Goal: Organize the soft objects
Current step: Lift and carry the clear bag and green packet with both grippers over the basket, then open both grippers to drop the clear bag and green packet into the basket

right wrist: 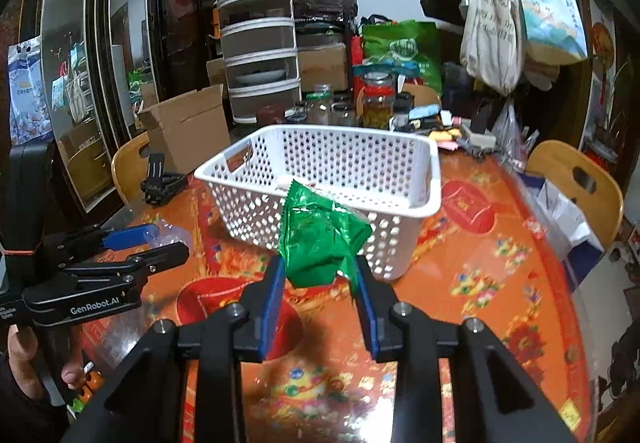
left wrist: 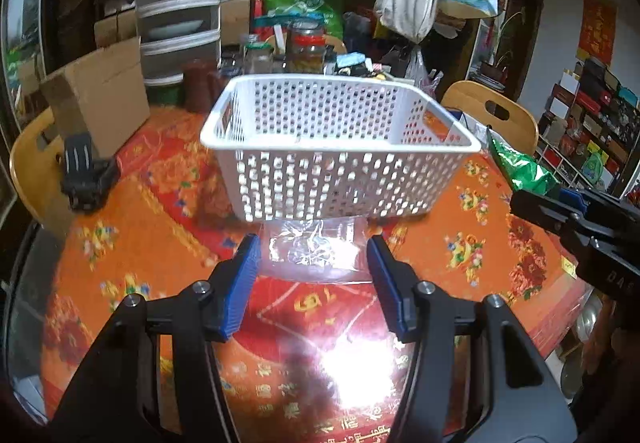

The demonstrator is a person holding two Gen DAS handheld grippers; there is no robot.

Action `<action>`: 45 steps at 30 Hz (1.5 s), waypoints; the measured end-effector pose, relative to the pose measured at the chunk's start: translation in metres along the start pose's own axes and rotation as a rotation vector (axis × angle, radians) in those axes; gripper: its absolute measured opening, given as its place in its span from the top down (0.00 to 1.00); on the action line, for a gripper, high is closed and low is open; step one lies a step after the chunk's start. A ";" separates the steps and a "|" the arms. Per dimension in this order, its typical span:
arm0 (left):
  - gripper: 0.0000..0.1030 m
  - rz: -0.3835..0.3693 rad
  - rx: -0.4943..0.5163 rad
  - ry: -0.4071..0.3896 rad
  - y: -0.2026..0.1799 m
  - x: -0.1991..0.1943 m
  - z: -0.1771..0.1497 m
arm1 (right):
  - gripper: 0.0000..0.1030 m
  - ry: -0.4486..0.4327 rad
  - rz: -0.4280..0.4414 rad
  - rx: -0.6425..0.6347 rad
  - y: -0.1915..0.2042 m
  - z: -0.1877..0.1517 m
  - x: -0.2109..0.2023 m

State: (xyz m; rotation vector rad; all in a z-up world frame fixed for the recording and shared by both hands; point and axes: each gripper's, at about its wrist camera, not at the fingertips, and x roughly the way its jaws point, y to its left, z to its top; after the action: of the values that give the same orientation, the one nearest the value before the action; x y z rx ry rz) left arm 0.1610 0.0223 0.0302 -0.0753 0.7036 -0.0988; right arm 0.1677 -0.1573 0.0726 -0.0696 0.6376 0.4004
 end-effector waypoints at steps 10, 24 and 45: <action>0.49 -0.016 0.037 -0.028 -0.004 -0.001 0.065 | 0.68 -0.007 -0.031 -0.001 -0.012 0.032 0.009; 0.49 -0.007 0.033 0.038 0.002 0.052 0.169 | 0.68 0.073 -0.059 0.003 -0.032 0.092 0.060; 0.49 0.054 0.002 0.394 0.020 0.225 0.161 | 0.62 0.430 -0.111 -0.007 -0.053 0.099 0.219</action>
State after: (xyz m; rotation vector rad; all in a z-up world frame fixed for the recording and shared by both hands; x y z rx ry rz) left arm 0.4374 0.0222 0.0055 -0.0344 1.0982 -0.0633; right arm 0.4036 -0.1126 0.0200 -0.2006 1.0514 0.2813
